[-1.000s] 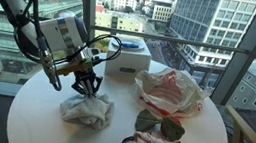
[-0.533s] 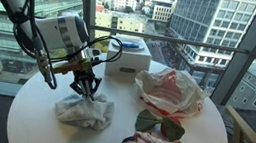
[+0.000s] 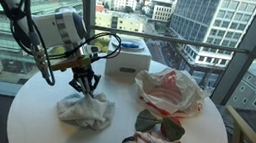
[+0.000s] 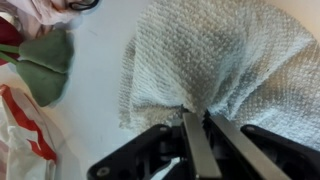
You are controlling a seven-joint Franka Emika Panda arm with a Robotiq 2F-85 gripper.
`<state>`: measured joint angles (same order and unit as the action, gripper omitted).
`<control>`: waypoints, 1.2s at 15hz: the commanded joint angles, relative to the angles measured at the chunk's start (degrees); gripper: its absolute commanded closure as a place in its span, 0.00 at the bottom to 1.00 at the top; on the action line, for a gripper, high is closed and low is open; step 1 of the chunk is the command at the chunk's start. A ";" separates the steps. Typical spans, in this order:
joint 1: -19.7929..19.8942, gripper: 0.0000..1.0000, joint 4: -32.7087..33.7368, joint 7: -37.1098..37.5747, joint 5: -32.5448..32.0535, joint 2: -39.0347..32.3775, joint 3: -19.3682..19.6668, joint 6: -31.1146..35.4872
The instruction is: Use the white towel to wipe the yellow container
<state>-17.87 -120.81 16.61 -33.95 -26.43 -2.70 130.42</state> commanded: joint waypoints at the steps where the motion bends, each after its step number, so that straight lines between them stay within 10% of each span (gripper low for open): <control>1: -0.97 0.98 -1.06 0.29 -0.35 6.98 -0.29 -5.52; 12: -0.65 0.98 0.46 7.09 -10.01 34.88 -9.27 -25.20; 18: 1.08 0.98 1.29 4.58 -7.64 37.18 -11.23 -19.12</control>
<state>-18.87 -119.79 22.57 -42.45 11.35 -13.05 106.64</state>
